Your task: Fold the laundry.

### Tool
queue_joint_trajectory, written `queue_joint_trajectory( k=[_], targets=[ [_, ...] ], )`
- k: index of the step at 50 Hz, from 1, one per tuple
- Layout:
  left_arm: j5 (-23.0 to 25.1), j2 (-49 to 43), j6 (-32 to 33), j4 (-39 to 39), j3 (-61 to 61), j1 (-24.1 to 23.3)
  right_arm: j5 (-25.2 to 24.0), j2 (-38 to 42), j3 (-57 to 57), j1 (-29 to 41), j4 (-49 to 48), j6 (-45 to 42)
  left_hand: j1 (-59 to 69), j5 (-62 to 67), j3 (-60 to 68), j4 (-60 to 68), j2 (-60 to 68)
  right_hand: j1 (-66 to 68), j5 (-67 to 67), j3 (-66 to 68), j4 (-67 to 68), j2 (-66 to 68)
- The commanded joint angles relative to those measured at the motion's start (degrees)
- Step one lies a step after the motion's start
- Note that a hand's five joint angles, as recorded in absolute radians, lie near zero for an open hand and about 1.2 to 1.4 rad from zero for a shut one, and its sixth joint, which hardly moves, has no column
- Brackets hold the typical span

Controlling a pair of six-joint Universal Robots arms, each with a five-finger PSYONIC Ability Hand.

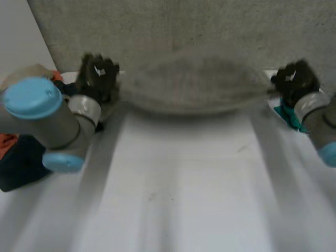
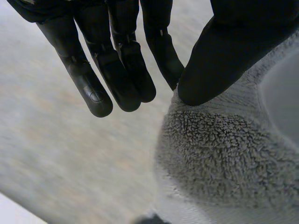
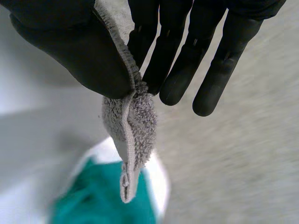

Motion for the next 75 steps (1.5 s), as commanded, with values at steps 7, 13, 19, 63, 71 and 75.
queue_joint_trajectory(
  k=[7, 13, 19, 63, 71, 75],
  targets=[
    [0.66, -0.55, 1.74, -12.78, -12.02, -0.47, -0.42, 2.90, 5.79, -0.58, 11.47, -0.78, 15.22, 13.80, 11.53, 11.23, 11.29, 17.00, 13.08, 11.53, 11.19, 12.73],
    [0.58, 10.35, 2.36, -20.69, -20.11, -1.44, -0.50, -5.70, 10.35, -4.09, 24.47, -5.60, 15.22, 13.80, 11.53, 11.23, 11.29, 17.00, 13.08, 11.53, 11.19, 12.73],
    [0.75, 21.25, 2.80, -30.97, -27.41, -2.14, 0.02, -17.22, 22.30, -11.65, 37.40, -22.03, 15.22, 13.80, 11.53, 11.23, 11.29, 17.00, 13.08, 11.53, 11.19, 12.73],
    [-14.98, -12.84, 6.49, -10.53, 7.39, -5.66, -3.94, 15.90, -4.22, -2.52, -9.51, -16.95, 15.22, 13.80, 11.53, 11.23, 11.29, 17.00, 13.08, 11.53, 11.19, 12.73],
    [-14.45, -12.23, 9.55, -3.92, 5.29, -7.94, 0.89, 16.08, -4.41, -0.76, -11.64, -15.81, -54.78, -56.20, -58.47, -58.77, -58.71, -53.00, -56.92, -58.47, -58.81, -57.27],
    [-14.37, -11.09, 11.23, -3.65, 3.70, -8.47, 2.40, 13.71, -3.35, -0.59, -10.84, -12.92, -54.78, -56.20, -58.47, -58.77, -58.71, -53.00, -56.92, -58.47, -58.81, -57.27]
  ],
)
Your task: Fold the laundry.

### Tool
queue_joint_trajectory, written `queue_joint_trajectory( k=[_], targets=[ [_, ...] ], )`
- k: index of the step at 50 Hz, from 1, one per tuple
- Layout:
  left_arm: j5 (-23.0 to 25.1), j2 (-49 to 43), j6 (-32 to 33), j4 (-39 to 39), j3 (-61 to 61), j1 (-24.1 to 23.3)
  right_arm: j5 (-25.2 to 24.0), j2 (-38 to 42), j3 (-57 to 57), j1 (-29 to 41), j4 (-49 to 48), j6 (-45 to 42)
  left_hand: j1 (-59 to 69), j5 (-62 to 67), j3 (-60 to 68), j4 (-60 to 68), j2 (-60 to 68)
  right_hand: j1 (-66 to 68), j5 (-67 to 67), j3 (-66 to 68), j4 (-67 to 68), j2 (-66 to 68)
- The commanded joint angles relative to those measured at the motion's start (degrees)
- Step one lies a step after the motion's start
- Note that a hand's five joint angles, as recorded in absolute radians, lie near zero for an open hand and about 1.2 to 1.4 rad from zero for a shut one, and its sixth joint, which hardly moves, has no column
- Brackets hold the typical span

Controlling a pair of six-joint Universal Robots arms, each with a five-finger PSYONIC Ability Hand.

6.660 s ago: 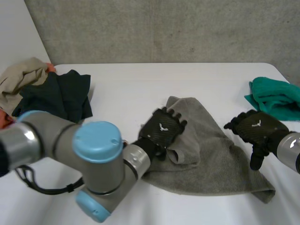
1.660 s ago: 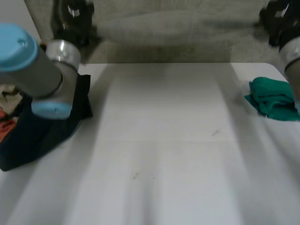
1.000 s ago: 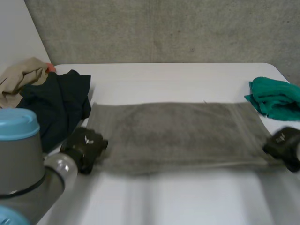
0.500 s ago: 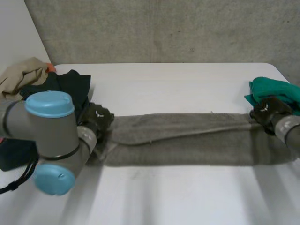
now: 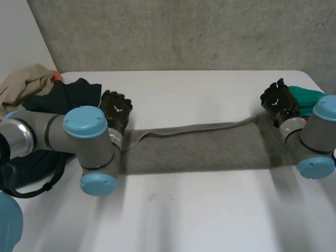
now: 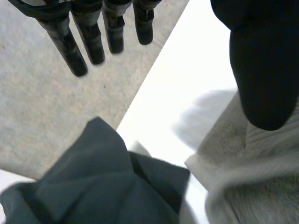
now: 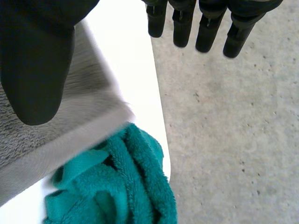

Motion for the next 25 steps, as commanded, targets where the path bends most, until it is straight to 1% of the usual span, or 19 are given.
queue_joint_trajectory(
  k=[1, 5, 8, 9, 10, 13, 14, 18, 20, 25],
  targets=[
    [0.34, 2.28, 3.06, 1.71, -2.97, -1.37, 3.55, -3.57, 1.85, 0.64, 1.32, 4.13, -0.94, -3.95, -3.81, -3.26, -3.32, -3.19, -3.12, -3.54, -3.72, -2.69],
    [0.51, 5.80, 2.97, 1.19, -4.03, -0.85, 3.37, -6.64, 2.47, 0.12, 4.48, 8.27, -0.94, -3.95, -3.81, -3.26, -3.32, -3.19, -3.12, -3.54, -3.72, -2.69],
    [1.74, 9.57, 2.88, 0.75, -6.92, 0.99, 3.20, -8.93, 2.73, 0.03, 8.78, 11.52, -0.94, -3.95, -3.81, -3.26, -3.32, -3.19, -3.12, -3.54, -3.72, -2.69],
    [2.44, 10.54, 2.88, 0.48, -7.89, 1.52, 3.11, -9.54, 2.82, -0.06, 10.10, 12.31, -0.94, -3.95, -3.81, -3.26, -3.32, -3.19, -3.12, -3.54, -3.72, -2.69],
    [4.36, 12.20, 2.88, -0.13, -9.64, 2.57, 2.59, -10.68, 3.26, -0.58, 12.55, 13.62, -0.94, -3.95, -3.81, -3.26, -3.32, -3.19, -3.12, -3.54, -3.72, -2.69],
    [7.36, 14.06, 2.88, -1.62, -12.02, 3.63, 1.27, -12.53, 4.31, -1.64, 15.90, 14.77, -0.94, -3.95, -3.81, -3.26, -3.32, -3.19, -3.12, -3.54, -3.72, -2.69],
    [9.37, 14.50, 2.88, -2.76, -13.07, 3.99, -0.04, -13.67, 5.10, -2.16, 17.83, 14.95, -0.94, -3.95, -3.81, -3.26, -3.32, -3.19, -3.12, -3.54, -3.72, -2.69],
    [13.24, 13.98, 2.79, -4.26, -13.79, 4.51, -3.21, -15.70, 8.00, -2.78, 20.39, 15.30, -0.94, -3.95, -3.81, -3.26, -3.32, -3.19, -3.12, -3.54, -3.72, -2.69],
    [14.04, 13.54, 2.79, -4.26, -13.35, 4.87, -4.18, -16.05, 9.14, -3.05, 20.57, 15.22, -0.89, -3.90, -3.76, -3.22, -3.27, -3.19, -3.12, -3.54, -3.72, -2.69],
    [15.80, 6.70, 2.88, -3.65, -9.85, 7.06, -5.15, -16.23, 12.66, -3.66, 20.66, 15.13, 0.28, -2.73, -2.59, -2.05, -2.11, -3.19, -3.12, -3.54, -3.72, -2.69]
  ],
)
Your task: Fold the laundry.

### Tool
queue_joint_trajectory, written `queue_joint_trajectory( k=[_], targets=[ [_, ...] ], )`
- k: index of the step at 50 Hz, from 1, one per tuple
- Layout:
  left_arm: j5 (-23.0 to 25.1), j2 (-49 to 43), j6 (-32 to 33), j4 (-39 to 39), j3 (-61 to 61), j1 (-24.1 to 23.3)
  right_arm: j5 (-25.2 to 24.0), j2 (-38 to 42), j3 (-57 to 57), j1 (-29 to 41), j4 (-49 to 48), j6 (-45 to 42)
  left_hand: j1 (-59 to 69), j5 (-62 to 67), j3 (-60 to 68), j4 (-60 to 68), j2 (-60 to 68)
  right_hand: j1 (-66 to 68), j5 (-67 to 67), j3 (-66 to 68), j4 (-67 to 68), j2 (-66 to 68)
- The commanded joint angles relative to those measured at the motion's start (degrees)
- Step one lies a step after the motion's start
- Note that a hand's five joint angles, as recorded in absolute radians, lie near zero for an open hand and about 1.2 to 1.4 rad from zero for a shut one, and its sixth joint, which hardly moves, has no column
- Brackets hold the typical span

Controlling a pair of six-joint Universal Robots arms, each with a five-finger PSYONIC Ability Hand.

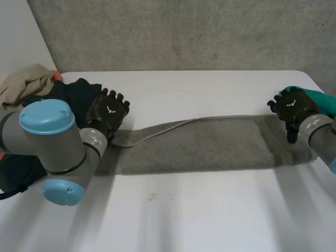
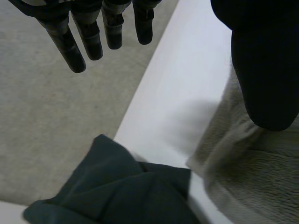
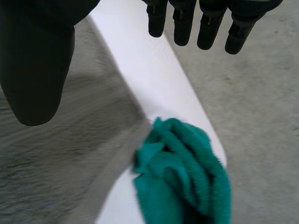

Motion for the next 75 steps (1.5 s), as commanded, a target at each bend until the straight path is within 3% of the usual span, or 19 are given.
queue_joint_trajectory(
  k=[1, 10, 12, 16, 18, 31, 37, 47, 49, 50, 51, 52, 57, 62, 71, 75],
  targets=[
    [3.21, -8.24, 0.05, 0.25, 4.79, 2.57, -2.28, -0.73, 5.05, -0.82, 0.31, -0.32, 0.48, -1.37, -0.50, -0.24, -0.20, -3.05, -2.54, -2.21, -2.01, -2.03],
    [3.56, -17.21, -1.53, 1.38, 16.65, 4.59, -2.28, -1.44, 8.22, -1.96, -0.04, -0.32, 6.85, 5.00, 5.87, 6.13, 6.17, -3.05, -2.54, -2.21, -2.01, -2.03],
    [0.68, -18.00, -3.10, 3.66, 20.68, 4.94, -2.28, -2.05, 8.92, -2.92, -0.22, -0.32, 15.23, 13.39, 14.25, 14.51, 14.56, -3.05, -2.54, -2.21, -2.01, -2.03],
    [-6.96, -17.31, -8.72, 8.75, 21.85, 6.70, -2.37, -3.63, 10.06, -3.46, -0.83, -0.32, 14.95, 13.10, 13.97, 14.23, 14.27, -3.05, -2.54, -2.21, -2.01, -2.03],
    [-8.39, -16.34, -10.23, 9.91, 21.59, 6.62, -2.46, -4.34, 10.59, -3.72, -0.83, -0.23, 14.78, 12.94, 13.80, 14.06, 14.11, -3.05, -2.54, -2.21, -2.01, -2.03],
    [-6.46, -7.30, -11.11, 10.27, 6.05, 0.29, -7.46, -7.86, 13.58, -10.04, 0.31, -0.40, 9.24, 7.40, 8.27, 8.53, 8.57, -2.82, -2.31, -1.98, -1.78, -1.80],
    [-6.20, -0.88, -11.73, 10.27, -1.69, -0.67, -9.40, -7.68, 13.58, -12.50, 1.10, -0.40, 8.05, 6.21, 7.08, 7.34, 7.38, 3.75, 4.27, 4.59, 4.79, 4.78],
    [-6.20, 3.35, -11.90, 10.35, -5.66, -2.26, -13.53, 1.36, 10.78, -14.35, -0.74, -0.31, 7.88, 6.04, 6.91, 7.17, 7.21, 13.15, 13.67, 13.99, 14.20, 14.18],
    [-6.28, 3.53, -11.90, 10.35, -5.75, -2.26, -13.44, 2.86, 9.81, -14.62, -1.10, -0.40, 7.88, 6.04, 6.90, 7.17, 7.21, 24.21, 24.73, 25.05, 25.26, 25.24],
    [-6.28, 3.53, -11.90, 10.35, -5.75, -2.26, -13.36, 3.65, 9.37, -14.88, -1.36, -0.40, 7.88, 6.04, 6.90, 7.17, 7.21, 35.61, 36.12, 36.45, 36.65, 36.63],
    [-6.28, 3.53, -11.82, 10.35, -5.83, -2.26, -13.27, 4.70, 8.32, -15.23, -1.80, -0.14, 7.38, 5.54, 6.41, 6.67, 6.71, 63.70, 64.21, 64.54, 64.74, 64.72],
    [-6.28, 3.62, -11.82, 10.35, -5.84, -2.26, -13.09, 4.97, 7.87, -15.49, -1.97, -0.14, 7.21, 5.37, 6.23, 6.49, 6.54, 66.92, 67.43, 67.76, 67.96, 67.94],
    [-6.55, 4.76, -11.82, 10.27, -6.01, -2.17, -6.87, 4.54, 8.92, -18.74, -6.71, -0.14, 7.04, 5.20, 6.06, 6.32, 6.37, 66.95, 67.46, 67.79, 67.99, 67.97],
    [-6.37, 8.18, -11.82, 10.27, -7.85, -2.08, -0.80, -3.87, 12.43, -21.21, -14.09, -2.94, 6.70, 4.86, 5.73, 5.99, 6.03, 66.95, 67.46, 67.79, 67.99, 67.97],
    [-6.55, 13.72, -11.90, 10.27, -10.49, -1.82, -0.79, -7.41, 11.73, -21.30, -14.89, -10.42, 6.03, 4.19, 5.05, 5.32, 5.36, 66.95, 67.46, 67.79, 67.99, 67.97],
    [-6.55, 15.30, -11.91, 10.27, -11.98, -1.73, -0.79, -7.59, 11.12, -12.27, -15.25, -9.63, 5.86, 4.02, 4.89, 5.15, 5.19, 66.95, 67.46, 67.79, 67.99, 67.97]
  ],
)
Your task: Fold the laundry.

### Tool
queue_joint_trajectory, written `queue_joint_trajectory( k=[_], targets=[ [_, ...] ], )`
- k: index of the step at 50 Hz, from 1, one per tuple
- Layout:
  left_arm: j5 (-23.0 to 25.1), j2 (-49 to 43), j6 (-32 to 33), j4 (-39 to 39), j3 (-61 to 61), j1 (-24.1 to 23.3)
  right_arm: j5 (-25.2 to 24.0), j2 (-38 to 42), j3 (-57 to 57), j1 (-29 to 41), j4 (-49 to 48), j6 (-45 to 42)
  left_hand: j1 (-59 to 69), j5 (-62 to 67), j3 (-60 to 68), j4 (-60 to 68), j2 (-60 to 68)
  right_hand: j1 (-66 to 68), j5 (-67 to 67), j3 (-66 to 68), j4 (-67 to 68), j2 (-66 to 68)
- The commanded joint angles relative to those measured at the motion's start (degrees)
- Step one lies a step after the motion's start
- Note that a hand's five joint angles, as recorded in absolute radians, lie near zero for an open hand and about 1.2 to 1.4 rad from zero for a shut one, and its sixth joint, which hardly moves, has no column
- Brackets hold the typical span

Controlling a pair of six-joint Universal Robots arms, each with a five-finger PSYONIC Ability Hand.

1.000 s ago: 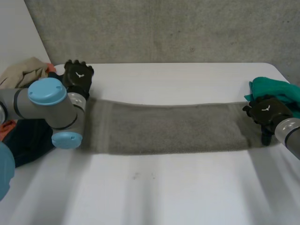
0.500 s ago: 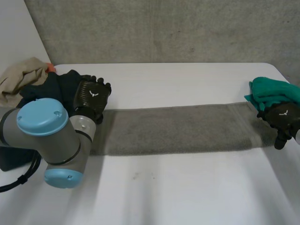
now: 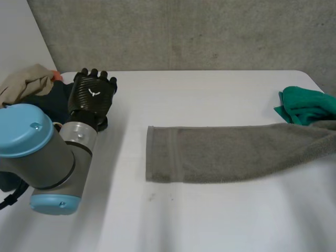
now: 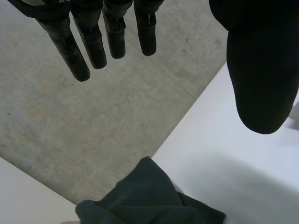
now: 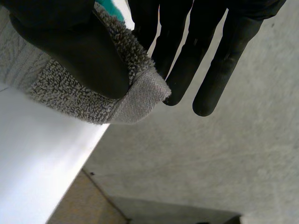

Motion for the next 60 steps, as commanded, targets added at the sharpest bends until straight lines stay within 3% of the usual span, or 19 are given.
queue_joint_trajectory(
  k=[1, 7, 11, 16, 20, 23, 24, 25, 26, 27, 28, 32, 33, 38, 42, 48, 51, 56, 60],
  targets=[
    [-0.04, 3.21, -0.08, 0.00, -2.77, 0.17, -0.52, -0.29, -1.12, 14.13, -1.28, -0.43, -1.02, 0.29, -0.58, -0.50, -0.41, 17.34, 13.36, 12.03, 11.27, 12.90],
    [-0.04, 4.80, -0.09, 0.00, -4.35, 0.44, -1.31, -0.55, -0.95, 29.46, -8.04, 1.95, -1.70, -0.38, -1.25, -1.17, -1.09, 17.34, 13.36, 12.03, 11.27, 12.90],
    [-0.04, 5.33, -0.09, 0.00, -5.06, 0.70, -5.07, 0.49, -1.47, 42.44, -11.21, 3.18, -1.86, -0.55, -1.42, -1.34, -1.25, 17.34, 13.36, 12.03, 11.27, 12.90],
    [-0.05, 5.24, -0.17, -0.09, -5.58, 0.35, -10.88, 7.87, -1.74, 51.79, -11.13, 2.13, -1.86, -0.55, -1.42, -1.34, -1.26, 17.34, 13.36, 12.03, 11.27, 12.90],
    [-0.13, 5.06, -1.14, 0.00, -5.94, -0.35, -11.94, 12.45, -1.74, 55.49, -10.69, -0.77, -2.37, -1.05, -1.93, -1.84, -1.76, 17.34, 13.36, 12.03, 11.27, 12.90],
    [-0.05, 4.89, -2.28, 0.00, -5.85, -0.88, -12.21, 12.19, -0.60, 55.58, -10.78, -2.53, -2.71, -1.39, -2.26, -2.18, -2.10, 16.40, 12.42, 11.09, 10.33, 11.96],
    [-0.04, 4.80, -2.46, 0.00, -5.76, -1.06, -12.56, 12.02, -0.33, 55.49, -10.86, -2.36, -2.87, -1.56, -2.43, -2.35, -2.26, 6.07, 2.08, 0.76, 0.00, 1.63],
    [0.04, 4.45, -2.89, 0.00, -5.24, -1.58, -12.47, 11.41, 0.36, 55.67, -11.21, -1.58, -2.87, -1.56, -2.43, -2.35, -2.27, -22.02, -26.00, -27.32, -28.09, -26.45],
    [0.04, 4.45, -2.99, 0.09, -5.06, -1.76, -12.04, 10.70, 0.72, 55.49, -11.30, -0.96, -2.87, -1.56, -2.43, -2.35, -2.27, -36.95, -40.93, -42.26, -43.02, -41.39],
    [0.04, 4.36, -2.99, 0.09, -4.80, -1.93, -11.60, 9.57, 0.98, 55.32, -11.39, -0.17, -2.87, -1.56, -2.43, -2.35, -2.27, -49.76, -53.74, -55.06, -55.83, -54.19],
    [0.13, 4.36, -2.99, 0.18, -4.53, -2.11, -11.33, 7.99, 1.25, 54.88, -11.22, 0.80, -2.87, -1.56, -2.43, -2.35, -2.27, -52.66, -56.64, -57.97, -58.73, -57.10],
    [0.13, 2.96, -2.99, 0.27, -2.51, -3.51, -9.75, -1.24, 3.44, 48.91, -9.90, 11.06, -2.87, -1.56, -2.43, -2.35, -2.27, -52.66, -56.64, -57.97, -58.73, -57.10],
    [0.13, 1.82, -2.99, 0.27, -1.20, -4.74, -9.05, -3.08, 4.58, 46.81, -8.51, 17.27, -2.87, -1.56, -2.43, -2.35, -2.27, -52.66, -56.64, -57.97, -58.73, -57.10],
    [-0.04, -2.40, -2.99, 0.18, 3.46, -9.05, -7.46, -5.65, 5.56, 41.35, 2.03, 30.59, -2.87, -1.56, -2.43, -2.35, -2.27, -52.66, -56.64, -57.97, -58.73, -57.10],
    [-0.13, -6.97, -2.90, 0.00, 7.41, -11.77, -7.55, -6.79, 7.75, 34.06, 9.78, 31.04, -2.87, -1.56, -2.43, -2.35, -2.27, -52.66, -56.64, -57.97, -58.73, -57.10],
    [-0.40, -10.84, -2.81, -0.09, 10.67, -14.24, -7.20, -3.81, 10.57, 28.34, 10.76, 25.34, -2.87, -1.56, -2.43, -2.35, -2.27, -48.56, -52.54, -53.87, -54.63, -53.00],
    [-0.48, -11.02, -2.90, -0.26, 10.24, -14.50, -6.50, 0.23, 10.48, 27.46, 10.76, 21.03, -2.87, -1.56, -2.43, -2.35, -2.27, -31.28, -35.26, -36.58, -37.35, -35.71],
    [-0.40, -10.23, -2.81, -1.49, 8.22, -14.59, -3.61, 1.21, 8.90, 25.96, 10.23, 17.51, -2.87, -1.56, -2.43, -2.35, -2.27, 17.20, 13.22, 11.90, 11.13, 12.77],
    [-0.40, -7.43, -2.90, -1.76, 6.64, -14.07, 0.43, 1.21, 6.88, 25.96, 7.69, 17.42, -2.87, -1.56, -2.43, -2.35, -2.27, 17.34, 13.36, 12.03, 11.27, 12.90]
  ],
)
